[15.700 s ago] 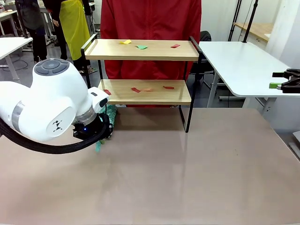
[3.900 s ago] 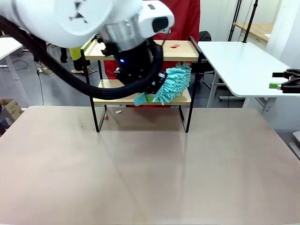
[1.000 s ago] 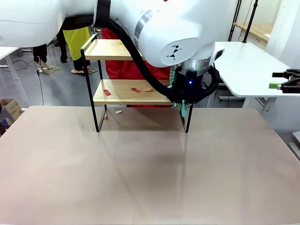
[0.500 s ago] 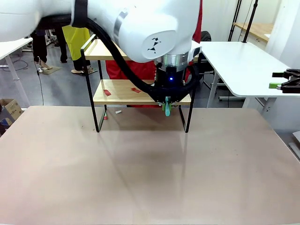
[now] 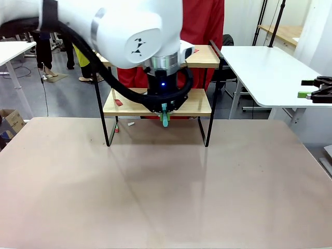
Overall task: Clean the shelf.
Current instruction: Clean the specific section of the Shelf indicated by the human with the Duster.
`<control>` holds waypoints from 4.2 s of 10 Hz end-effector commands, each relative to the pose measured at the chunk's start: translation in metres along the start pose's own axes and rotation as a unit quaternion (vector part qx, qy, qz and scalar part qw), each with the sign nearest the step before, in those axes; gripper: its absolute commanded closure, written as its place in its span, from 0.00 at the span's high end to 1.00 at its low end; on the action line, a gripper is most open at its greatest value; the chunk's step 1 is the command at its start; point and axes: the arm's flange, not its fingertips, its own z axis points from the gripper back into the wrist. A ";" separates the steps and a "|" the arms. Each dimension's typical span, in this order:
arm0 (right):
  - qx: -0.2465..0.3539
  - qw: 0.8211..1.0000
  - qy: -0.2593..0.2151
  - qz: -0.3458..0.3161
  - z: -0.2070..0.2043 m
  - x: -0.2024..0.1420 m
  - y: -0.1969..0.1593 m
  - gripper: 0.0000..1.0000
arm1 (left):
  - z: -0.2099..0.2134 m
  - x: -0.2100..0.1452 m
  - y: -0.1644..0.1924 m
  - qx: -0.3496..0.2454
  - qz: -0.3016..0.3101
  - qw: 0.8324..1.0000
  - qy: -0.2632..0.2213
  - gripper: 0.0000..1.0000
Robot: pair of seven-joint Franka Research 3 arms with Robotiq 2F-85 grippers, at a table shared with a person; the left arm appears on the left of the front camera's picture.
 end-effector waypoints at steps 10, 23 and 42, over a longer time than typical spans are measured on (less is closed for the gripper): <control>0.002 1.000 0.001 0.001 0.000 0.003 0.003 1.00 | 0.019 -0.019 0.131 0.120 0.100 0.986 -0.066 0.13; 0.002 1.000 0.001 0.001 0.000 0.003 0.003 1.00 | 0.054 -0.037 0.133 0.042 -0.018 0.988 -0.145 0.13; 0.002 1.000 0.001 0.001 0.000 0.003 0.003 1.00 | 0.158 -0.018 0.306 -0.120 -0.604 0.783 0.088 0.13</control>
